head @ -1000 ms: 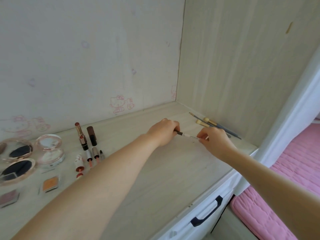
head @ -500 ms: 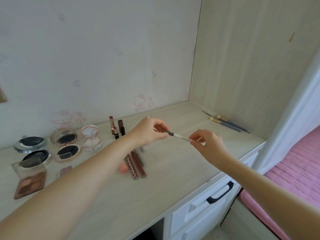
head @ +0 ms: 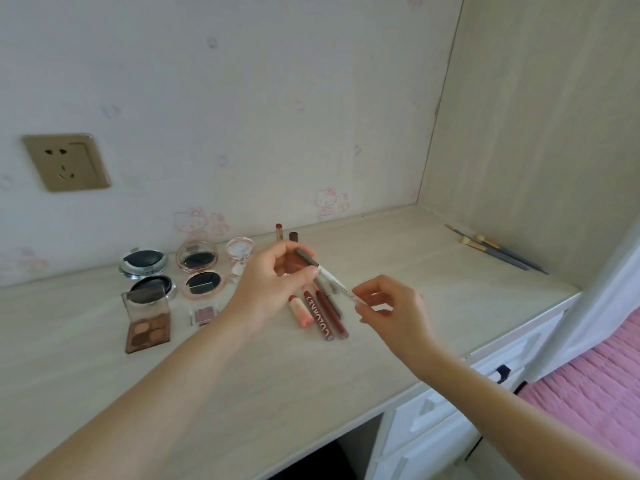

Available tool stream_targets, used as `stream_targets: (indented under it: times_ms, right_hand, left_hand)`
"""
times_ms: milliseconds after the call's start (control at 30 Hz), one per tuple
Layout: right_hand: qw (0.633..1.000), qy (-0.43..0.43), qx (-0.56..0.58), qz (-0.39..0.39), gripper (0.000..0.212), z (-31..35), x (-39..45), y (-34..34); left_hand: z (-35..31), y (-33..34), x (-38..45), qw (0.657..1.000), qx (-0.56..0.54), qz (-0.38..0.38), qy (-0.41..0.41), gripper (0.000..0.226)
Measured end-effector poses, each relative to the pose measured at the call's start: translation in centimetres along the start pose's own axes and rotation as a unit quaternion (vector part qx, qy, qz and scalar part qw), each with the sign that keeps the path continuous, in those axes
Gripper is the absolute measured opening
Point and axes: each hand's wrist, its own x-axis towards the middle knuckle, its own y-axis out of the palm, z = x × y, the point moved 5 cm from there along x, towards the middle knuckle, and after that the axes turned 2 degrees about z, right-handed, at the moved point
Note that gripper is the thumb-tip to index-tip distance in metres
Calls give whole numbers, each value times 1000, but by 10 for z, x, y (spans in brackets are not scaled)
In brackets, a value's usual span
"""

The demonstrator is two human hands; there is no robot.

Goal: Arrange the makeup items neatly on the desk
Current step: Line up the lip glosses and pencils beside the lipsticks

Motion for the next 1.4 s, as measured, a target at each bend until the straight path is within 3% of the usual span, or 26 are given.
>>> stream_targets:
  times_ms: [267, 433, 667, 800, 900, 1000, 1133, 1400]
  right_hand:
    - [987, 55, 138, 56, 21, 19, -6, 75]
    - [982, 62, 148, 95, 19, 29, -18, 113]
    - [968, 55, 186, 158, 14, 42, -23, 144]
    - [979, 30, 137, 145, 15, 39, -20, 141]
    - [988, 10, 89, 129, 25, 35, -17, 137]
    - [989, -27, 42, 136, 29, 36, -15, 137]
    - [979, -142, -86, 117, 19, 42, -17, 137]
    - [945, -246, -181, 116, 13, 47, -26, 138]
  left_hand:
    - [8, -30, -27, 993, -101, -50, -30, 12]
    - [10, -49, -40, 999, -40, -32, -19, 10]
    - [16, -79, -50, 996, 21, -90, 2, 13]
    - [19, -94, -61, 973, 194, -117, 43, 16]
    - [22, -93, -74, 933, 335, -92, 95, 6]
    - [29, -89, -84, 895, 420, -70, 130, 10]
    - [36, -86, -93, 870, 468, -63, 142, 11]
    - [42, -84, -103, 874, 467, -70, 115, 12]
